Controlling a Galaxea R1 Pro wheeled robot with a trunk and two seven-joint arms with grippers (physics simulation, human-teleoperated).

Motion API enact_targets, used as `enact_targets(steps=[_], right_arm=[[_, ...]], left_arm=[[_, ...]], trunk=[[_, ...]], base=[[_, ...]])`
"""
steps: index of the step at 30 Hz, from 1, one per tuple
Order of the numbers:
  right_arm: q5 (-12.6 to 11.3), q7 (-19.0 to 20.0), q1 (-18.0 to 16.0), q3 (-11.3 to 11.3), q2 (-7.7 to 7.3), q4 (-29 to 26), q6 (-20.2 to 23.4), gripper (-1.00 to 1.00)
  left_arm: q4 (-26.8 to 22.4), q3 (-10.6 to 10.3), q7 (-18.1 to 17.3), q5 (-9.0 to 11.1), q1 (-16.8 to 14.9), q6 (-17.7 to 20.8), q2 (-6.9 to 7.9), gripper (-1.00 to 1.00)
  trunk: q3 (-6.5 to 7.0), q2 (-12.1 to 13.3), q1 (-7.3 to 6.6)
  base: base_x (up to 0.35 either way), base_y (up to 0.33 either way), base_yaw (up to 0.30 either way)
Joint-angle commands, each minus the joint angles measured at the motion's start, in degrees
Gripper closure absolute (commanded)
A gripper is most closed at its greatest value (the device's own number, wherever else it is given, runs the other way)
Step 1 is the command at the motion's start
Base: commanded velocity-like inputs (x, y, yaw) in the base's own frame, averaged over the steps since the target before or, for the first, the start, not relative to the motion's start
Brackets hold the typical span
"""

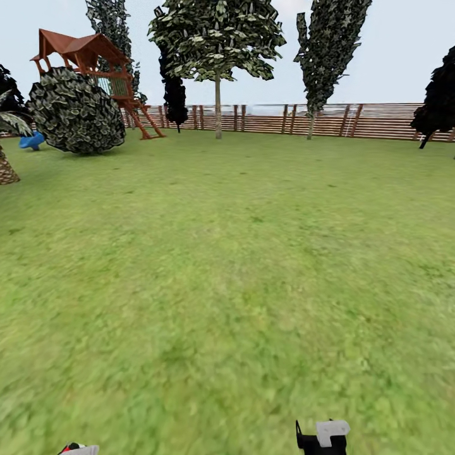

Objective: In the garden, pick up the pesticide atomizer on the floor and spray pesticide onto both trees until each tree trunk is fully covered.

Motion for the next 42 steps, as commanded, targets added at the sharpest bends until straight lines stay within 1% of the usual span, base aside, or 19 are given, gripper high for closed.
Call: enact_targets(steps=[1, 29, 42], right_arm=[[0.22, -0.59, -0.04, 0.44, 0.01, 0.05, -0.02, -1.00], [0.22, -0.52, -0.04, 0.44, 0.03, 0.10, -0.01, -1.00], [0.32, -0.59, -0.04, 0.44, -0.18, 0.10, -0.01, -1.00]], left_arm=[[0.03, 0.32, -0.09, -0.03, -0.03, -0.16, -0.03, 1.00], [0.03, 0.32, -0.10, -0.03, -0.03, -0.25, 0.00, 1.00], [0.03, 0.32, -0.07, -0.03, -0.03, -0.25, -0.02, 1.00]], trunk=[[-0.05, -0.02, 0.03], [-0.05, -0.02, 0.03], [-0.05, -0.02, 0.03]], base=[[0.340, 0.000, 0.000], [0.340, 0.000, 0.000], [0.340, 0.000, 0.000]])
